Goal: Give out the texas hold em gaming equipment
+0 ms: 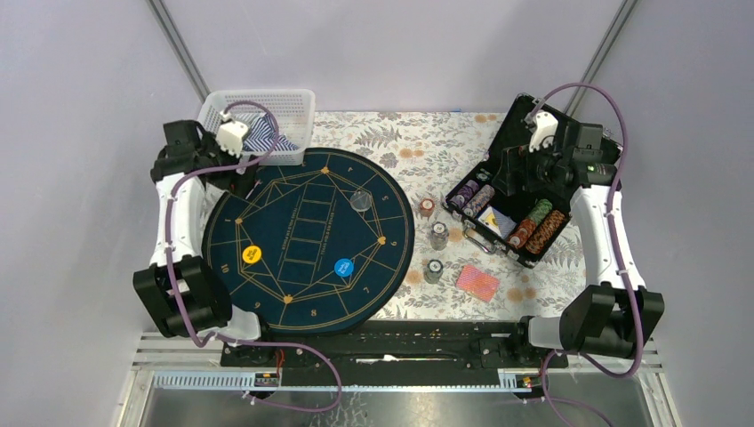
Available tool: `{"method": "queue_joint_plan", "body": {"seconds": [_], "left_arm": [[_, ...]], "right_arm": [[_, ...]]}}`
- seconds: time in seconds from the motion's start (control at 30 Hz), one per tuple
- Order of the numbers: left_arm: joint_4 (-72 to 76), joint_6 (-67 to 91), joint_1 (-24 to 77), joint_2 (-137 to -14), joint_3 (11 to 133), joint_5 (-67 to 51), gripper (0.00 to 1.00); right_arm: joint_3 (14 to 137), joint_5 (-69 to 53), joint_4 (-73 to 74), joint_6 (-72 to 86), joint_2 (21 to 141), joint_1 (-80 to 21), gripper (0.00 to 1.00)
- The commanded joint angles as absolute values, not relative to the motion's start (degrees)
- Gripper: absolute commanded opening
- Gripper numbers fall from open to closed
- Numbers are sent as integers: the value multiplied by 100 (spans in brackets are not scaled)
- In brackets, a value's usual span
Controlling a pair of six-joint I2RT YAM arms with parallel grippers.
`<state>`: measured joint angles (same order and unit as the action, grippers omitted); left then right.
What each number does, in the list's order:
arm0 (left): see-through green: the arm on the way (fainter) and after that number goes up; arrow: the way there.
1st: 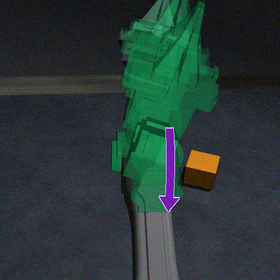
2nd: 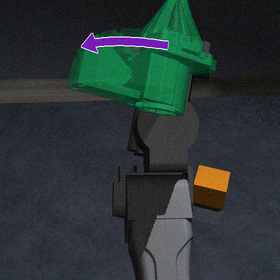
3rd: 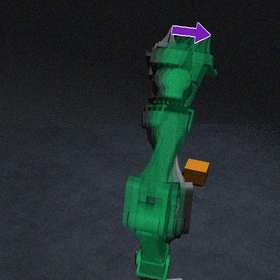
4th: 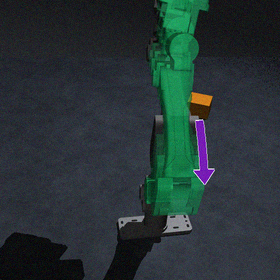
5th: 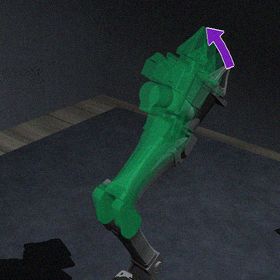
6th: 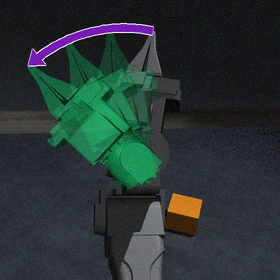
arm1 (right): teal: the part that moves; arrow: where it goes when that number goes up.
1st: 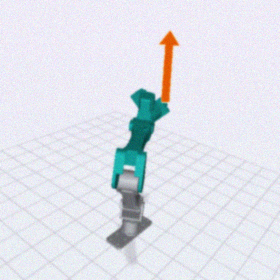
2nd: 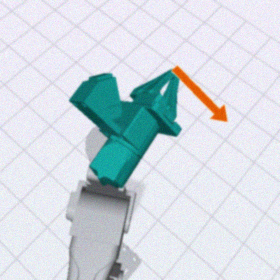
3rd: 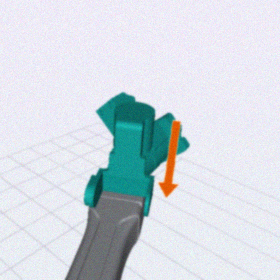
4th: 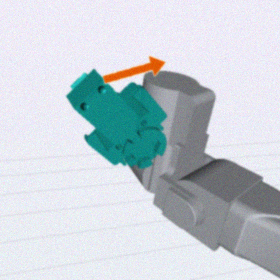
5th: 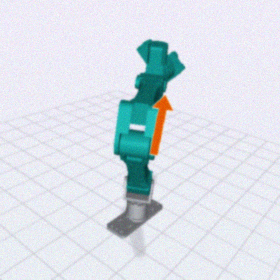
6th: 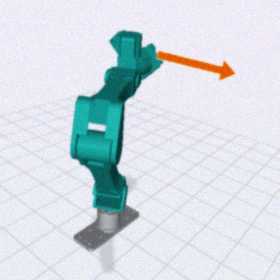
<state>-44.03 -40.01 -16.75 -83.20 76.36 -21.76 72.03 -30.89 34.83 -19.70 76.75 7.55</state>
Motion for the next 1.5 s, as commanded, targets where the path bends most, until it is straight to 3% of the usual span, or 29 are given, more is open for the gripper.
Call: {"method": "queue_joint_plan", "body": {"seconds": [0.0,0.3,0.5,0.6,0.8,1.0,1.23,1.47], "left_arm": [[-4572,-3416,-1635,-8239,8144,-3336,99],[-4522,-2820,297,-8122,8045,-2464,99],[-4486,-2756,1647,-8351,8085,-2736,99],[-4233,-2371,1853,-8656,8268,-3016,99],[-3504,-1711,2031,-9280,8406,-2961,99],[-3594,-1615,2847,-10632,9797,-2246,99],[-3544,-1495,3462,-11895,10826,-1994,93],[-3423,-1485,3887,-12489,11123,-1789,88]], "right_arm": [[7573,-3193,3581,-2162,7446,738,100],[6693,-3735,3915,-2747,7121,730,100],[5890,-4200,3788,-2901,6857,717,100],[5705,-4258,3813,-3163,7000,635,100],[5513,-3148,3205,-3065,7136,-296,100],[5520,-3274,3242,-2646,7145,-299,100],[5344,-2991,3115,-2285,6559,-42,100],[5308,-3361,3014,-2054,6394,845,100]]}}
